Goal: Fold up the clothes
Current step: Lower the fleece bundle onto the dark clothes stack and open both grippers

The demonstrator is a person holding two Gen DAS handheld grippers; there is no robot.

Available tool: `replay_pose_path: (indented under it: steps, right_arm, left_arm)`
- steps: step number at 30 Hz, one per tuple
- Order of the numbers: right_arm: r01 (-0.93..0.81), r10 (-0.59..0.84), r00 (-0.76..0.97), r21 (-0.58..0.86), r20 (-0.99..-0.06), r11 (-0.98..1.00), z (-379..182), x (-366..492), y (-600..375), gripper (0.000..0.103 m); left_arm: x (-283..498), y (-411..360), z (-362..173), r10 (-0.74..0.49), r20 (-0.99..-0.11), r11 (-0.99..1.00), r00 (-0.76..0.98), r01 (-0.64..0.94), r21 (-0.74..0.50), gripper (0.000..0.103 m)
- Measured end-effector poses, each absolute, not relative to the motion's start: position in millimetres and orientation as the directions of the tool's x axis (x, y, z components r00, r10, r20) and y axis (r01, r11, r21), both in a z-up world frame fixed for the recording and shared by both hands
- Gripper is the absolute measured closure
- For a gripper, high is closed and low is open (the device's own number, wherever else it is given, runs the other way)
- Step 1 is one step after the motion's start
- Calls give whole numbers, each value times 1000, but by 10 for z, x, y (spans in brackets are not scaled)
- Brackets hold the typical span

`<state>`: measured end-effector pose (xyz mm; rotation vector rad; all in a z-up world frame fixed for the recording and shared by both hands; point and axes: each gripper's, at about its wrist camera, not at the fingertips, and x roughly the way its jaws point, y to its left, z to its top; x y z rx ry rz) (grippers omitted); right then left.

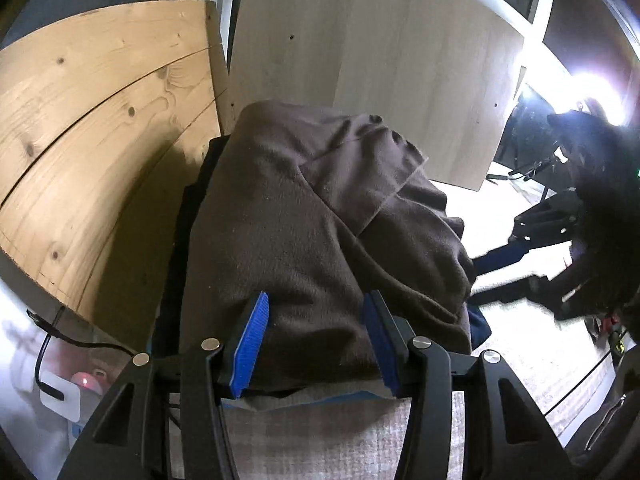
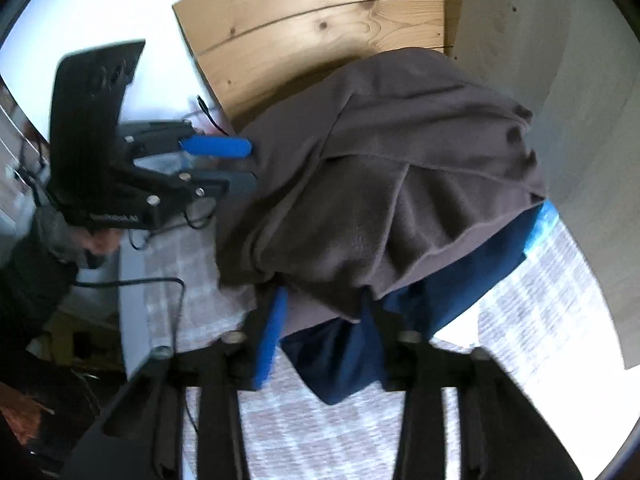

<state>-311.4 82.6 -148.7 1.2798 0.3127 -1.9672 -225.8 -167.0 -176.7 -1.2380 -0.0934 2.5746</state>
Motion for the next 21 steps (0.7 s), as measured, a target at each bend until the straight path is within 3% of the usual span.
replay_pose_path:
  steps: [6,8,10,12,14,16,17,19,21]
  right_arm:
    - [673,-328,-211,107,-921,-732,-1371,-3257,1132,99]
    - [634,-421,-261,174,-869,-753,-1159,-3375,1208,98]
    - [607,-510,-331,234,-794,-759,-932,-3499,1225,89]
    - [603,-534,-414,218,-737,-767,-806,-3711,1027,76]
    - [586,-527,-453,205,-719,-784,-831,-3983,784,76]
    - [579,-526,-452,211,-720,-787,-993,-4284,527,73]
    - [578,-483,-441,173,-757,-798,-1178,-4405,397,66]
    - [576,-402,-378,128,-834,-808,-1549,-4535,298,66]
    - [544,-429,-371,182,-824,-819,-1484,-4515,404,66]
  left_arm:
    - [-2198,-1608,-1671,292,-759,-954,-583,-239,-184,53]
    - [-2172,-1623,-1536,340,-726,-939,-598,-248,-237,53]
    - [-2155,-1591,-1393,371,-679,-929,-633,-262,-263,51]
    - [-2194,-1502,-1359,360,-675,-933,-644,-267,-243,50]
    - [-2274,-1445,-1455,347,-692,-938,-633,-254,-237,50]
    - [-2386,-1423,-1660,358,-719,-934,-595,-240,-266,48]
    - [-2433,-1411,-1763,351,-734,-936,-582,-232,-264,49]
    - [-2457,-1423,-1822,360,-728,-933,-583,-230,-277,49]
    - [-2432,-1453,-1764,363,-721,-932,-591,-220,-288,48]
